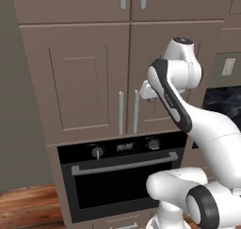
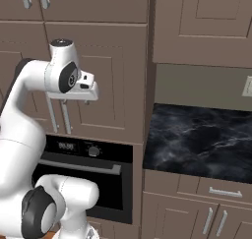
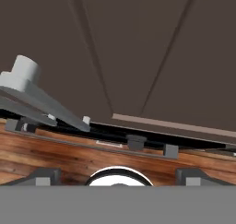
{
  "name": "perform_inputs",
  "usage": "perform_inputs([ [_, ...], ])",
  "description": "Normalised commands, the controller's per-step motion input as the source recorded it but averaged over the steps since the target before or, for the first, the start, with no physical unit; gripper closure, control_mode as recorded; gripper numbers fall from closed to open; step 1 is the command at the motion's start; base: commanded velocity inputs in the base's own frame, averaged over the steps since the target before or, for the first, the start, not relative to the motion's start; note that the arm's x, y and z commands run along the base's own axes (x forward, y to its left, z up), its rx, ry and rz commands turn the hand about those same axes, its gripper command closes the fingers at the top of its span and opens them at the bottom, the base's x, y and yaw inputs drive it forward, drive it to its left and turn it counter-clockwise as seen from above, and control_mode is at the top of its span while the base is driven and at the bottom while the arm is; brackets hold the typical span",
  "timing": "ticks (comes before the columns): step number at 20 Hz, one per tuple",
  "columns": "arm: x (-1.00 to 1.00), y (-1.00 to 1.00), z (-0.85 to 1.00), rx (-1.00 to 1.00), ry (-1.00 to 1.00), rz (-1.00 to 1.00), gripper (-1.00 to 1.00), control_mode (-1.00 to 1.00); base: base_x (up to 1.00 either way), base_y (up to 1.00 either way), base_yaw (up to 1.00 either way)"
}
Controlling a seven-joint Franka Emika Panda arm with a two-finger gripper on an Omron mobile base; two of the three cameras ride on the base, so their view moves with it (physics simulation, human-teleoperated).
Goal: Open the cabinet. Pick the spray and place it next to the sink. Then close the cabinet.
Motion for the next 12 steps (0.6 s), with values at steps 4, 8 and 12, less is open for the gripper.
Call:
perform_inputs([
  [4,-0.28,0.14,0.00,0.00,0.00,0.00,-1.00,-1.00,0.00,0.00,0.00],
  [8,-0.12,0.06,0.00,0.00,0.00,0.00,-1.00,-1.00,0.00,0.00,0.00],
  [12,0.00,0.00,0.00,0.00,0.00,0.00,-1.00,-1.00,0.00,0.00,0.00],
])
